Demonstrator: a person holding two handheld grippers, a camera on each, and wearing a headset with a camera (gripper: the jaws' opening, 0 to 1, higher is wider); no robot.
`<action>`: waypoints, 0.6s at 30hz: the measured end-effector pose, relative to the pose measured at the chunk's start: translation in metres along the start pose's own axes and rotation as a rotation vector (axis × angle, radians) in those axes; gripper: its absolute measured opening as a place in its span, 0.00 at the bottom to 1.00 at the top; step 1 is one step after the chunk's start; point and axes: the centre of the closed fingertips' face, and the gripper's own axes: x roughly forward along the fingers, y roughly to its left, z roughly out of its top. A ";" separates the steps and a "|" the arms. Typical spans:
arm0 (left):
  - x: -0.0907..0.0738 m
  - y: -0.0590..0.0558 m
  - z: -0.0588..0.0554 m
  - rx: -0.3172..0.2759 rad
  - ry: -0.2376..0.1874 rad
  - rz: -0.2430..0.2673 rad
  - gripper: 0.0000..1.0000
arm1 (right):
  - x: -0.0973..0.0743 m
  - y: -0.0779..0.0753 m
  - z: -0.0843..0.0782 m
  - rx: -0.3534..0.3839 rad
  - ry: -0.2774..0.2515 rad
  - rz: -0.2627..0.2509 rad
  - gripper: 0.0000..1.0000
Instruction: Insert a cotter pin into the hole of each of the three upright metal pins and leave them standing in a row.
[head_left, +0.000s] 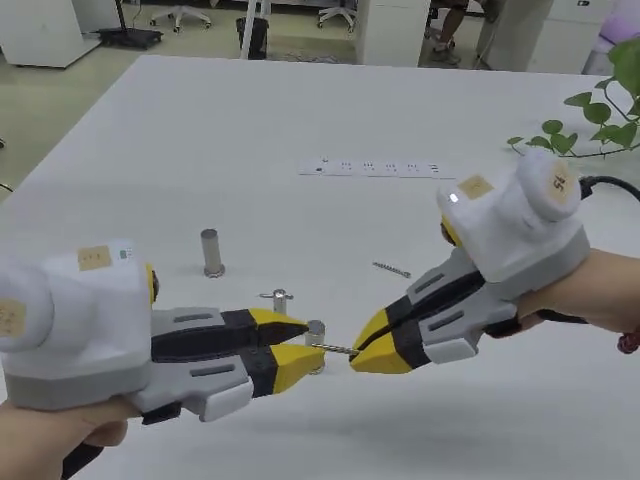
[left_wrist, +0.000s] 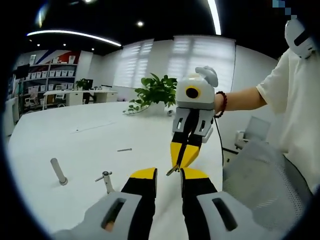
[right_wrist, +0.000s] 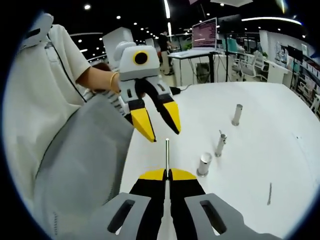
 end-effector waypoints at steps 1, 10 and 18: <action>0.000 0.002 -0.001 0.005 0.005 0.010 0.19 | 0.000 -0.002 -0.002 0.006 0.013 -0.013 0.02; 0.008 0.024 -0.016 0.040 0.055 0.116 0.24 | 0.004 -0.025 -0.019 0.021 0.086 -0.088 0.03; 0.018 0.044 -0.031 0.033 0.103 0.180 0.25 | 0.008 -0.039 -0.032 0.034 0.130 -0.114 0.03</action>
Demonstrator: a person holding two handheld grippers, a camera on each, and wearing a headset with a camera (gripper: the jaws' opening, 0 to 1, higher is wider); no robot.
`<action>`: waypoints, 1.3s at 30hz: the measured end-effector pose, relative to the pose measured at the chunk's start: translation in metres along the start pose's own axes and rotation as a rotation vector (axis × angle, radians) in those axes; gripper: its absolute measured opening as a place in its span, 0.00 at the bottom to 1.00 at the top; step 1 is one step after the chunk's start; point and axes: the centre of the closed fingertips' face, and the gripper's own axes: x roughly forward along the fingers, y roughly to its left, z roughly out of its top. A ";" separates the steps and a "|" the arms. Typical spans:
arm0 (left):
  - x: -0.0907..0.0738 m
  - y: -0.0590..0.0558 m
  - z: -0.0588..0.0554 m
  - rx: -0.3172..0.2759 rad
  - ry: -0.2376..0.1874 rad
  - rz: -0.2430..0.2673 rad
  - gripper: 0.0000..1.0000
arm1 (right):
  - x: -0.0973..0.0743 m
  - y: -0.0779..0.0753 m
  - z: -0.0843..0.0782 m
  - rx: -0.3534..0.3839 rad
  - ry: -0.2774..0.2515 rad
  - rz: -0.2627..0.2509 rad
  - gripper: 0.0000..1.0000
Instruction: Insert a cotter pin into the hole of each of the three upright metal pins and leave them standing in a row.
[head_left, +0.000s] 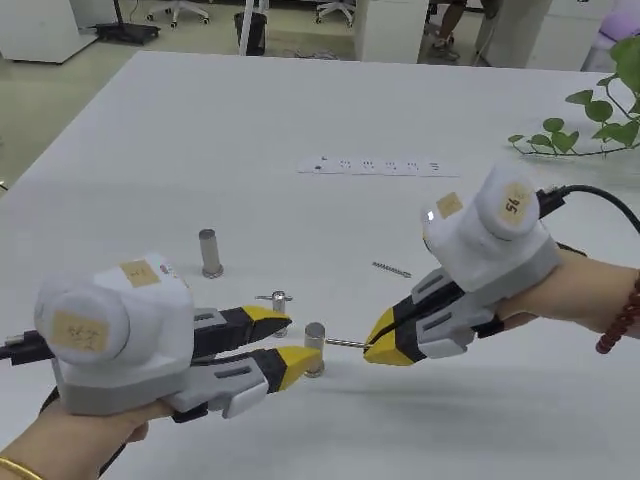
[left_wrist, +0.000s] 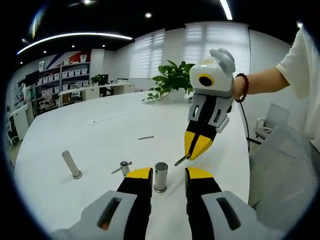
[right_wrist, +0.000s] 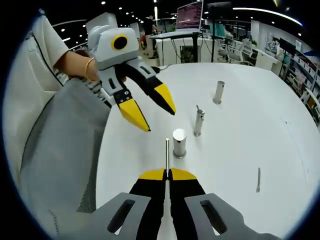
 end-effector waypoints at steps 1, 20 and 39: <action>0.002 0.001 -0.002 0.002 0.009 0.005 0.25 | 0.001 -0.002 -0.001 0.002 0.005 -0.003 0.03; 0.031 0.009 -0.029 0.023 0.113 0.018 0.22 | 0.008 -0.013 -0.008 -0.004 0.038 -0.023 0.03; 0.044 0.010 -0.032 0.020 0.115 0.034 0.12 | 0.008 -0.016 -0.004 -0.005 0.031 -0.037 0.03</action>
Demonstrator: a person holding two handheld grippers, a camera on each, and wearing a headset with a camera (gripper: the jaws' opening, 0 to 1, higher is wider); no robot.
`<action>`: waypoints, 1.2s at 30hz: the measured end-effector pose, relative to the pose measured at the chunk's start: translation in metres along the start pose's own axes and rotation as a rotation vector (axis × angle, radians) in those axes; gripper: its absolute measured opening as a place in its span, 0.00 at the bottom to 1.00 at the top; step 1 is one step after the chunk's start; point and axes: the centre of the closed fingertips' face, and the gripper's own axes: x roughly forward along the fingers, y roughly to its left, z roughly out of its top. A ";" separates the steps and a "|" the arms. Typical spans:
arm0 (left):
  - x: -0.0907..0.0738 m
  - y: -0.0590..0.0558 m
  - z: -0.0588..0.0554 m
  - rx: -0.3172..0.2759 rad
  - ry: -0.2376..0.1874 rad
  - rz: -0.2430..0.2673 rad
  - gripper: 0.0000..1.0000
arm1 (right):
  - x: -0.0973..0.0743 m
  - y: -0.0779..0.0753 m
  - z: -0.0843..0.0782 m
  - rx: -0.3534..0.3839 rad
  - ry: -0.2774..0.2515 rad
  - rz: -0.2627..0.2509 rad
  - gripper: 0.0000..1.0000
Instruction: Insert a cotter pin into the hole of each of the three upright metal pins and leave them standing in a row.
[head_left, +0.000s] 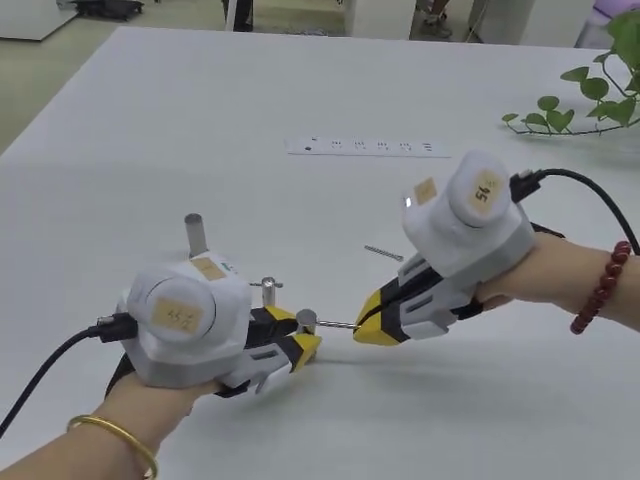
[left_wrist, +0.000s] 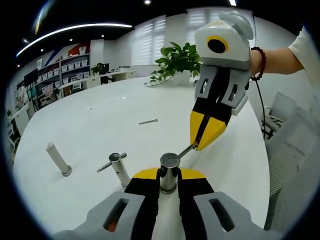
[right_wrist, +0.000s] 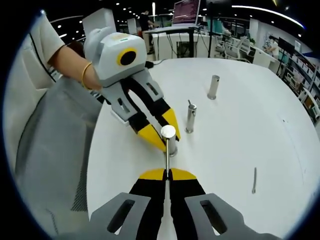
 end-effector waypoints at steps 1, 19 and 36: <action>0.000 0.000 0.000 -0.003 0.000 0.001 0.12 | 0.000 0.000 0.001 0.004 -0.004 0.000 0.03; 0.001 0.000 -0.001 -0.117 -0.027 0.053 0.12 | 0.009 -0.002 0.012 -0.061 0.021 -0.040 0.03; 0.003 0.001 -0.003 -0.190 -0.041 0.050 0.13 | 0.015 -0.002 0.018 -0.076 0.020 -0.053 0.03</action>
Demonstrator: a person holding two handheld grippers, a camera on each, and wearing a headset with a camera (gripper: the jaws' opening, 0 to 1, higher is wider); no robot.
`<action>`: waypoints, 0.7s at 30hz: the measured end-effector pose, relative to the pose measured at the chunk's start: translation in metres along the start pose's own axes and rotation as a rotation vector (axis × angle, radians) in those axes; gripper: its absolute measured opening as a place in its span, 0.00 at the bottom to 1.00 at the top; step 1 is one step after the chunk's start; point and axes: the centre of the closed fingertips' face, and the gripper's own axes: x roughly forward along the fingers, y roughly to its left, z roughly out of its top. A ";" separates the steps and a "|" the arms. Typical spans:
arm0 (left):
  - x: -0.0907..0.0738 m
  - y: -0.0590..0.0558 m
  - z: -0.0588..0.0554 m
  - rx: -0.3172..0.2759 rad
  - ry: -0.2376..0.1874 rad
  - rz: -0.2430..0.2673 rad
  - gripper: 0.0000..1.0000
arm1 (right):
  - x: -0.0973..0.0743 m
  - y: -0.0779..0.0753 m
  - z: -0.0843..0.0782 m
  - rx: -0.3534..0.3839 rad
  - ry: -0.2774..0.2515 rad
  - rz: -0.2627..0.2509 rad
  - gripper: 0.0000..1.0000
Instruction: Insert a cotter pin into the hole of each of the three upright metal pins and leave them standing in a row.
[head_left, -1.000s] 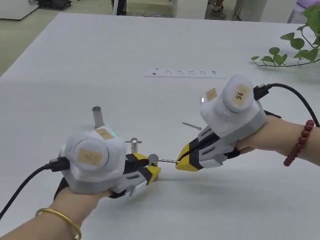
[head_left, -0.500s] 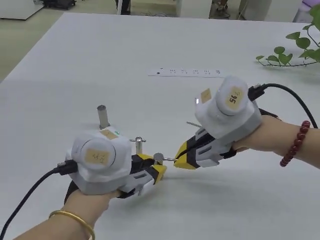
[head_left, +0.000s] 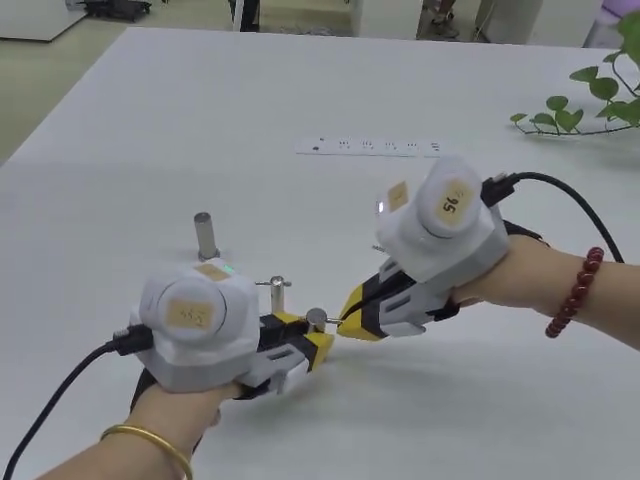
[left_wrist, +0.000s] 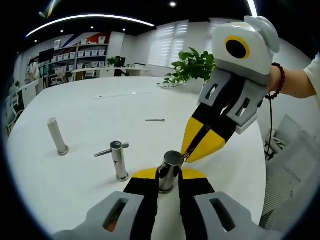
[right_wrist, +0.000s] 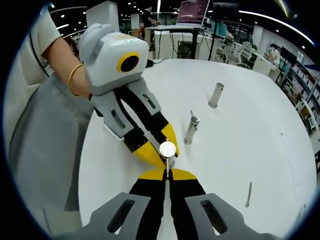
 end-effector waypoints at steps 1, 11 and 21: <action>0.000 0.000 0.000 -0.008 0.000 -0.001 0.13 | 0.000 0.000 0.000 -0.001 -0.001 0.000 0.03; 0.001 0.000 -0.001 -0.018 -0.001 -0.003 0.13 | 0.003 0.001 0.001 -0.028 -0.007 -0.010 0.05; 0.001 0.000 -0.001 -0.029 0.000 -0.002 0.14 | -0.007 -0.001 -0.003 -0.019 -0.015 -0.020 0.08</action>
